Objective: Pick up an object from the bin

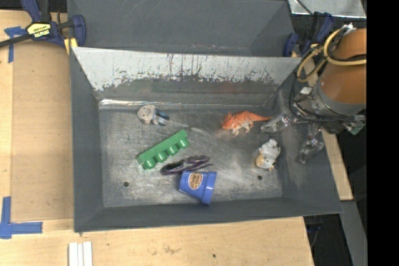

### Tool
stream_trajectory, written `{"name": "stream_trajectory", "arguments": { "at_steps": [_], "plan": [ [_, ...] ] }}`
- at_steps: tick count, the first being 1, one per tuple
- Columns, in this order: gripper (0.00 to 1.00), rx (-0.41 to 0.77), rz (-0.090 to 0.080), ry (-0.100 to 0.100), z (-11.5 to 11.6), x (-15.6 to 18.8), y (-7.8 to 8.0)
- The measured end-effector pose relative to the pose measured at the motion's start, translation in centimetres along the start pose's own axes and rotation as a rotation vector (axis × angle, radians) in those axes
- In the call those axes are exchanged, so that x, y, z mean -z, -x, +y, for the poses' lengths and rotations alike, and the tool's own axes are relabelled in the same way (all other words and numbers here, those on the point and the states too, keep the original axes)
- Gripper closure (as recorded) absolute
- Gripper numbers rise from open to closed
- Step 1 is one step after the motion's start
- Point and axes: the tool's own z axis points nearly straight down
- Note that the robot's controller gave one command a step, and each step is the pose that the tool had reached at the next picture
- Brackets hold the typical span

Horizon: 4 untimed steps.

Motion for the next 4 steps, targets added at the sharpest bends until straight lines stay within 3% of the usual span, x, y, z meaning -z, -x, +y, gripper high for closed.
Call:
{"name": "stream_trajectory", "arguments": {
  "at_steps": [1,2,4],
  "plan": [
    [0.0,0.2,-0.011,0.012,0.82,-5.16,1.1],
    [1.0,0.248,-0.014,0.01,0.75,-6.04,1.39],
    [1.0,0.25,-0.014,0.01,0.85,-5.89,1.47]
  ]
}}
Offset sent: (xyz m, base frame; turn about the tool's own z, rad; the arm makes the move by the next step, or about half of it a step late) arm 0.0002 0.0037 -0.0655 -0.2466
